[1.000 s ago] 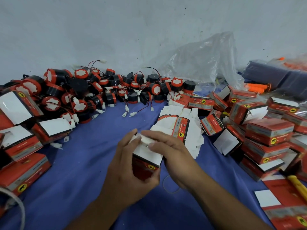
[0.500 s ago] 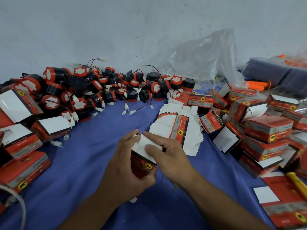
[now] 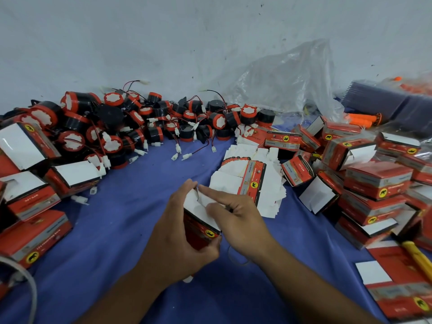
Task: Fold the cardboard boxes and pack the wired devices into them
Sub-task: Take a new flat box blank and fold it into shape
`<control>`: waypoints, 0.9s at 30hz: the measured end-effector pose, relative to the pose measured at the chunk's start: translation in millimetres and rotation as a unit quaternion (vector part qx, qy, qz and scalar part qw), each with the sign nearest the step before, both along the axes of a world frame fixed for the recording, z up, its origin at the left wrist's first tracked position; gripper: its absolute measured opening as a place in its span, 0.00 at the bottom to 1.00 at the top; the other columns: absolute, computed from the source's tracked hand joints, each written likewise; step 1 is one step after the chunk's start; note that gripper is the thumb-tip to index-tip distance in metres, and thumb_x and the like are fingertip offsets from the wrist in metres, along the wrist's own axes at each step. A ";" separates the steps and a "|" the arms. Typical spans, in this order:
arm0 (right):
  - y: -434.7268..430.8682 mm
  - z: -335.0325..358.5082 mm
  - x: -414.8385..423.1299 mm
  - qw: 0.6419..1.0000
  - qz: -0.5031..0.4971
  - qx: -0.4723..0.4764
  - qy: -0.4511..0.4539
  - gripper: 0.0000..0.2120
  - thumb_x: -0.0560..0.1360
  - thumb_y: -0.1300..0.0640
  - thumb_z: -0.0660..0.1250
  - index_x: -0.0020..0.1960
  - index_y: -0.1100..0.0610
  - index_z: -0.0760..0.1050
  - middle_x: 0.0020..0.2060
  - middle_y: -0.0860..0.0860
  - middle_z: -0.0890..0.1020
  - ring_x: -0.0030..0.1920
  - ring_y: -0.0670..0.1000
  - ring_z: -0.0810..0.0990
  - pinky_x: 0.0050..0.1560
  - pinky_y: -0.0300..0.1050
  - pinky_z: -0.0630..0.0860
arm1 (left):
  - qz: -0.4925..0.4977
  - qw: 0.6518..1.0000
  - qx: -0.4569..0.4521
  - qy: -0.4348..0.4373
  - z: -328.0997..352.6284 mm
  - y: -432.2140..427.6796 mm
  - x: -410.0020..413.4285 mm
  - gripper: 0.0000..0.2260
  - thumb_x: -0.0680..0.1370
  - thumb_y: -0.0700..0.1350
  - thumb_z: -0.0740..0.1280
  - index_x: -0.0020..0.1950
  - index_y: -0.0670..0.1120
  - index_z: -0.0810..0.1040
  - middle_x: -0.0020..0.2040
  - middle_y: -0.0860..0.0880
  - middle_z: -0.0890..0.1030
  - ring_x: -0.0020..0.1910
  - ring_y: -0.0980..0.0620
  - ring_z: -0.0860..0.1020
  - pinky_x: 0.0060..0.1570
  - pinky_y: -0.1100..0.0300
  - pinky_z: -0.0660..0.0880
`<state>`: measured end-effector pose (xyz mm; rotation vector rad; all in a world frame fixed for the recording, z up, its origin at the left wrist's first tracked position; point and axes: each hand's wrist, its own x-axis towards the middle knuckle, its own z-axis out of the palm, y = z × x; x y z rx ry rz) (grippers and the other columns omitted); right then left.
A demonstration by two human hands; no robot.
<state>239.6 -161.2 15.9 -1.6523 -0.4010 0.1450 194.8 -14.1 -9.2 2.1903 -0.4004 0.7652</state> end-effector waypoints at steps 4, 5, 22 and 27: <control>-3.9 0.2 2.0 0.998 0.022 -0.041 -0.037 0.18 0.82 0.64 0.61 0.66 0.50 0.80 0.56 0.44 0.85 0.56 0.47 0.82 0.55 0.47 0.81 | -0.003 1.000 -0.002 -0.002 -0.5 1.1 -0.5 0.46 0.65 0.52 0.75 0.78 0.48 0.57 0.73 0.63 0.64 0.70 0.70 0.64 0.60 0.78 0.64; -3.7 1.7 2.3 0.998 0.036 -0.035 -0.035 0.16 0.83 0.62 0.61 0.66 0.50 0.80 0.57 0.44 0.85 0.58 0.47 0.82 0.58 0.47 0.80 | 0.000 1.000 0.000 -0.004 -1.3 1.7 -0.3 0.46 0.65 0.52 0.75 0.78 0.47 0.58 0.73 0.62 0.64 0.70 0.69 0.65 0.61 0.77 0.65; -3.7 -5.6 5.6 0.996 0.019 -0.026 -0.078 0.11 0.82 0.58 0.65 0.60 0.50 0.83 0.53 0.45 0.86 0.55 0.48 0.83 0.56 0.54 0.81 | 0.022 0.997 0.056 -0.045 -6.5 8.9 7.6 0.35 0.66 0.50 0.75 0.69 0.36 0.72 0.68 0.42 0.74 0.67 0.54 0.72 0.66 0.70 0.66; -4.6 1.8 6.2 0.993 0.090 0.060 0.053 0.11 0.82 0.55 0.65 0.56 0.53 0.85 0.57 0.49 0.84 0.59 0.51 0.82 0.62 0.52 0.80 | 0.028 0.999 0.036 -0.009 -8.0 6.2 5.5 0.36 0.66 0.51 0.78 0.69 0.38 0.72 0.72 0.44 0.71 0.69 0.52 0.71 0.66 0.72 0.64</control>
